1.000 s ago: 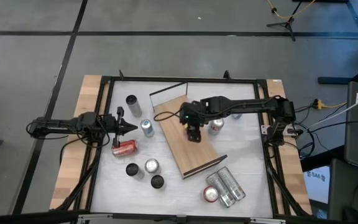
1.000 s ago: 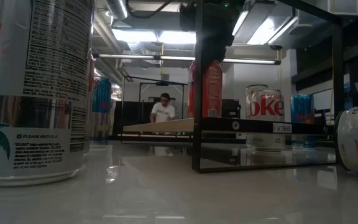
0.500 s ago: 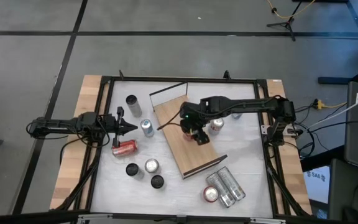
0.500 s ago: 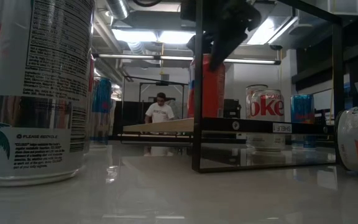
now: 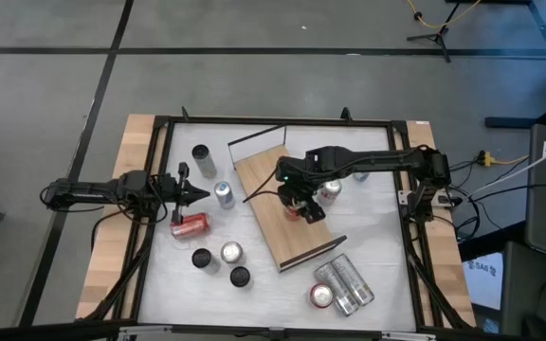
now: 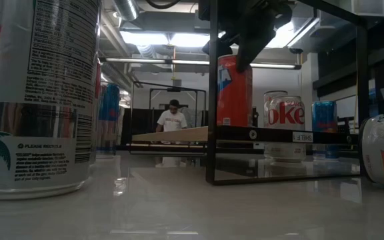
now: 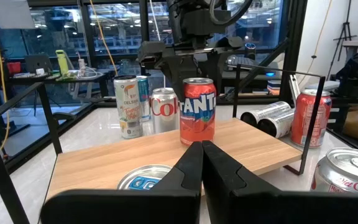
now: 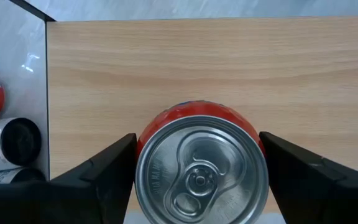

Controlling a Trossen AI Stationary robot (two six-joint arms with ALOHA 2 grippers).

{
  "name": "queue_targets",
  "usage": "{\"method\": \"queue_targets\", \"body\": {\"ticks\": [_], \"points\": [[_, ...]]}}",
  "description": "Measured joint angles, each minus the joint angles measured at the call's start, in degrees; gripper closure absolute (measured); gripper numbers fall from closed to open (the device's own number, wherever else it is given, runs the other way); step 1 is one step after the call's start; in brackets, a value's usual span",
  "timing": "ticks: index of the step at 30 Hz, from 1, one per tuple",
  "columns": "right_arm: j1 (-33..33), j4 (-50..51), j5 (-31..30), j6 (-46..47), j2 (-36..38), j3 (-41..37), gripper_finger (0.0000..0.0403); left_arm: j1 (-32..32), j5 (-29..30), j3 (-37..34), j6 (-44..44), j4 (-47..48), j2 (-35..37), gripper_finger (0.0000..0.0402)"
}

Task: Place canned beverage on shelf
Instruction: Put the top right orange soda can on the shelf

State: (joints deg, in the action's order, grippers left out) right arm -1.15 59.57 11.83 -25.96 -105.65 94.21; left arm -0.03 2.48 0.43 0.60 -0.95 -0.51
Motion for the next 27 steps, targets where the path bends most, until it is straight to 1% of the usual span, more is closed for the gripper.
{"method": "queue_targets", "body": {"ticks": [20, 23, 27], "points": [[0.0, -0.3, -0.7, 0.0, 0.0, 0.0, 0.01, 0.0, 0.0, 0.0, 0.0, 0.0, 0.0, 0.0401], [0.0, -0.3, -0.7, 0.0, 0.0, 0.0, 0.0081, 0.0, 0.0, 0.0, 0.0, 0.0, 0.0, 0.0401], [0.0, -0.3, -1.3, 0.0, 0.0, 0.0, 0.0041, 0.0, 0.0, 0.0, 0.0, 0.0, 0.0, 0.0401]]}}
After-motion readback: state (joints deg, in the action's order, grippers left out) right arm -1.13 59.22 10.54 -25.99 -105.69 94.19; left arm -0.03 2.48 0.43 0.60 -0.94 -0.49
